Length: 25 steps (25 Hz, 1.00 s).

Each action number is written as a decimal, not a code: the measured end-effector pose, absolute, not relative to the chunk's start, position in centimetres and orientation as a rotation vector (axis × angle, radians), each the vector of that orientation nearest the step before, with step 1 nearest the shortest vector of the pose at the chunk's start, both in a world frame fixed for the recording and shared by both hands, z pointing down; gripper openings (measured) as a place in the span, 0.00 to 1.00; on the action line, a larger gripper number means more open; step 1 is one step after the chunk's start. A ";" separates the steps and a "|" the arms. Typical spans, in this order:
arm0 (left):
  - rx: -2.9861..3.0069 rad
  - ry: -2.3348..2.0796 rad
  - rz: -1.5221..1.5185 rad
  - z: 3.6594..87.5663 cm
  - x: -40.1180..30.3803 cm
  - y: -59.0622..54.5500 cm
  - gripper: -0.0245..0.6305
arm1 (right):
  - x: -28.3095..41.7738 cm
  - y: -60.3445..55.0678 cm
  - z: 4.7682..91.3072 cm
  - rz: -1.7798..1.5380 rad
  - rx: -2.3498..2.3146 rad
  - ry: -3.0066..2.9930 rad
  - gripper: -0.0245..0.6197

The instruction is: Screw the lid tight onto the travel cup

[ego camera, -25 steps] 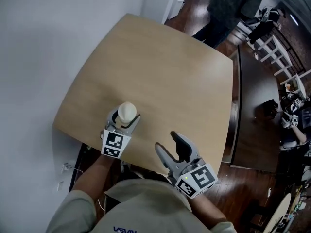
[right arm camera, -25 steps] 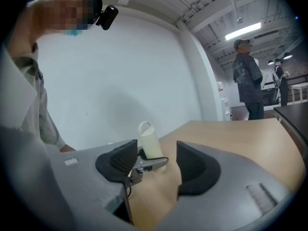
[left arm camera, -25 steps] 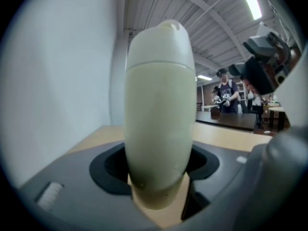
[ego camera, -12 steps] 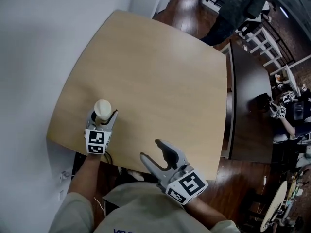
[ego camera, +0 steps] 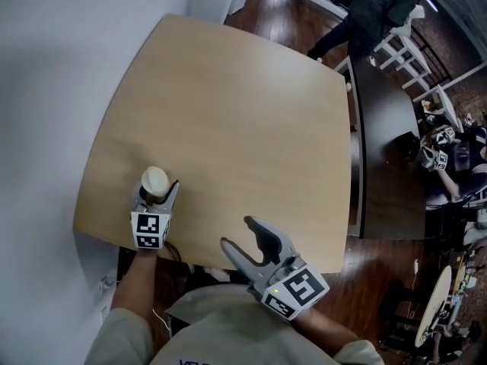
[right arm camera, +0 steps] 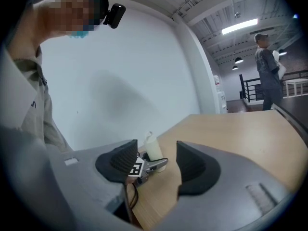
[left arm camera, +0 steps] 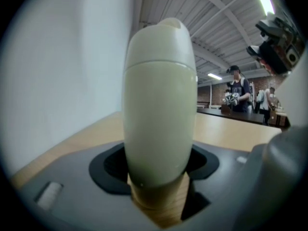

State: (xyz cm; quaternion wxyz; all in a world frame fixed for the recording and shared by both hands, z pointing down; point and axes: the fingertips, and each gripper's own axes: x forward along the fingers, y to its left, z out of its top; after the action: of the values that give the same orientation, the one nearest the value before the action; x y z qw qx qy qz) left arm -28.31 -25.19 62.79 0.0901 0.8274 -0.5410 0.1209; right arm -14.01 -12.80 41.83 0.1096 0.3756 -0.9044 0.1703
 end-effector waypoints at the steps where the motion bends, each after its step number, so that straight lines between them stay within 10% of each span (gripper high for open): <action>1: 2.466 -1.602 0.359 62.8 -28.1 -25.2 0.51 | -14.0 -12.8 41.9 0.502 1.106 -2.656 0.43; 15: 2.301 -1.482 0.213 63.7 -28.9 -21.1 0.59 | -14.6 -13.3 41.5 0.507 1.098 -2.669 0.43; 21: 2.174 -1.502 0.028 60.0 -28.5 -12.3 0.04 | -14.4 -12.0 41.9 0.491 1.069 -2.697 0.30; 25: 2.214 -1.493 -0.015 55.4 -26.5 -8.8 0.04 | -14.2 -9.7 41.4 0.456 1.073 -2.722 0.17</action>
State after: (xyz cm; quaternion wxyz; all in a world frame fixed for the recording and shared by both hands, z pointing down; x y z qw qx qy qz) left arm -26.50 -8.77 55.38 0.2332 0.8062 -0.5436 -0.0054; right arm -14.24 -9.70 41.41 0.0901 0.3608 -0.9155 0.1535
